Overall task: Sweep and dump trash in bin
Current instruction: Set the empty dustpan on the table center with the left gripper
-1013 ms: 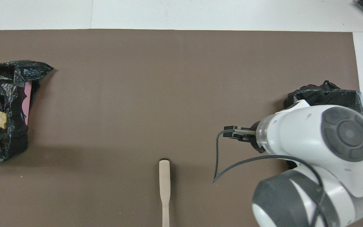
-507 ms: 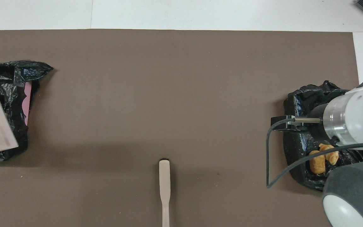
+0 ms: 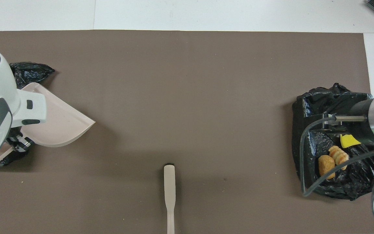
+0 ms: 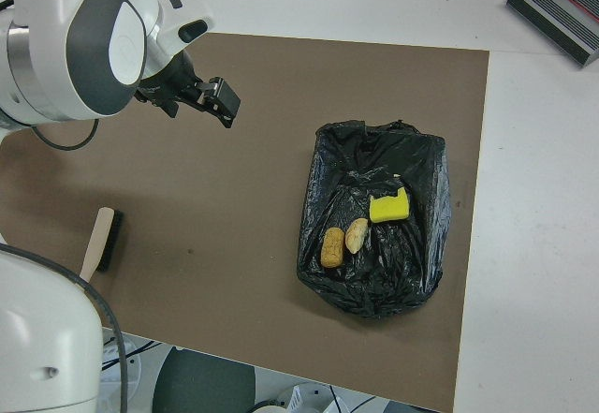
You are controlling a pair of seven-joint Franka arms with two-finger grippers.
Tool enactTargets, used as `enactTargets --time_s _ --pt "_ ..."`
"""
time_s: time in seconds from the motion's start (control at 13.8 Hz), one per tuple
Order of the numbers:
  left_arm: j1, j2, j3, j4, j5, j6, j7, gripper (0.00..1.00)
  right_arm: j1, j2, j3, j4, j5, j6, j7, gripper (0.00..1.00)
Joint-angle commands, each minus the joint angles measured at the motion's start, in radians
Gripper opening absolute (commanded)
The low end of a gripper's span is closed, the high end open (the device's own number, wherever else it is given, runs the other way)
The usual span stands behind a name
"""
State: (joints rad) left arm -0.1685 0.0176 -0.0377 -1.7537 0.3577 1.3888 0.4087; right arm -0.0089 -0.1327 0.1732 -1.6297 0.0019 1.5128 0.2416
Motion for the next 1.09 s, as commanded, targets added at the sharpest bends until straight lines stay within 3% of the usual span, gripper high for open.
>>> enactTargets --time_s 0.0,0.14,0.43,0.58,0.87,1.01 --pt "-0.032 -0.039 0.018 -0.029 -0.129 0.038 -0.167 0.00 -0.010 0.045 0.000 0.062 -0.039 -0.060 -0.076 1.00" --pt "-0.058 -0.039 0.018 -0.029 -0.196 0.084 -0.276 0.00 -0.003 0.059 -0.009 0.082 -0.036 -0.078 -0.076 1.00" --pt "-0.153 -0.005 0.018 -0.050 -0.273 0.206 -0.448 0.00 0.076 0.070 -0.115 0.099 -0.033 -0.082 -0.078 1.00" --pt "-0.181 0.018 0.016 -0.052 -0.325 0.257 -0.531 0.00 0.070 0.070 -0.119 0.097 -0.020 -0.077 -0.078 1.00" --pt "-0.314 0.146 0.018 -0.041 -0.353 0.409 -0.721 0.00 0.061 0.070 -0.119 0.096 -0.020 -0.080 -0.078 1.00" --pt "-0.353 0.226 0.012 -0.023 -0.384 0.475 -0.729 0.00 0.058 0.070 -0.119 0.093 -0.022 -0.079 -0.076 1.00"
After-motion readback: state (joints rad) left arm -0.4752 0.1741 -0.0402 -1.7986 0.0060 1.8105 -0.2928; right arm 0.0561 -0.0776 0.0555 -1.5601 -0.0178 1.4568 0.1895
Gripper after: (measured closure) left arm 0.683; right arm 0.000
